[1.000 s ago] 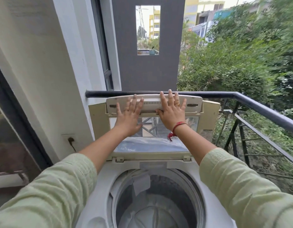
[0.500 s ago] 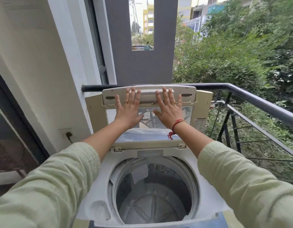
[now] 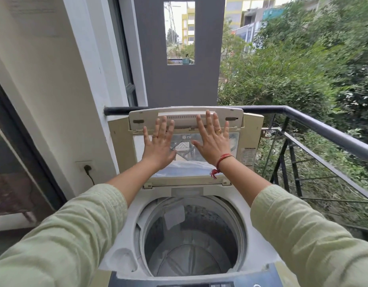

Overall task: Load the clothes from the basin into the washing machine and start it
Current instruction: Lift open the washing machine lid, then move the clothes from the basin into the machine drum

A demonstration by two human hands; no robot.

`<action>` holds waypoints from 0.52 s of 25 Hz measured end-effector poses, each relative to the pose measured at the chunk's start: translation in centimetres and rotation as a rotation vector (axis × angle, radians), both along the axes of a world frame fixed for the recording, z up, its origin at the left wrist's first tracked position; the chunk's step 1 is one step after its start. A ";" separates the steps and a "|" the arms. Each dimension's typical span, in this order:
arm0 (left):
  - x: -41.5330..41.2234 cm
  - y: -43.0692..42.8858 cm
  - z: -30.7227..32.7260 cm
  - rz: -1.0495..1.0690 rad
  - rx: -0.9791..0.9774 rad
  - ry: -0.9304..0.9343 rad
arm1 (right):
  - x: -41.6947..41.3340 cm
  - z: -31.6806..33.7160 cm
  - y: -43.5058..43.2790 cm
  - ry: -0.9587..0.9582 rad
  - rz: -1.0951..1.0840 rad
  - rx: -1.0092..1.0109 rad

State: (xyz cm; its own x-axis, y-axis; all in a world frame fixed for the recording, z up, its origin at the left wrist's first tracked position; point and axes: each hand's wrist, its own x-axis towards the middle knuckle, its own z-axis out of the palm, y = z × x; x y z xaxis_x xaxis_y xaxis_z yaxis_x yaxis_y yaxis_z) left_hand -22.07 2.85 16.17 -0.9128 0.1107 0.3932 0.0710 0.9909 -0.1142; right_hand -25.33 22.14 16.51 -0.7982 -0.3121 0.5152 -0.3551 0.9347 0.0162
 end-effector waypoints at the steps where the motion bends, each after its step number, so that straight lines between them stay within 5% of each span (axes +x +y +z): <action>1: 0.3 0.2 0.0 -0.036 0.048 0.033 | 0.6 0.0 -0.1 0.039 0.028 -0.047; 7: 8.2 -0.8 -2.2 -0.189 0.532 0.314 | 8.7 -2.9 -1.1 0.345 0.399 -0.353; 10: 13.1 -3.3 -5.4 -0.075 0.630 0.223 | 13.3 -6.5 -1.4 0.138 0.516 -0.485; 13: 17.5 -5.8 -10.2 0.059 0.534 0.028 | 16.3 -11.1 -3.1 -0.102 0.594 -0.393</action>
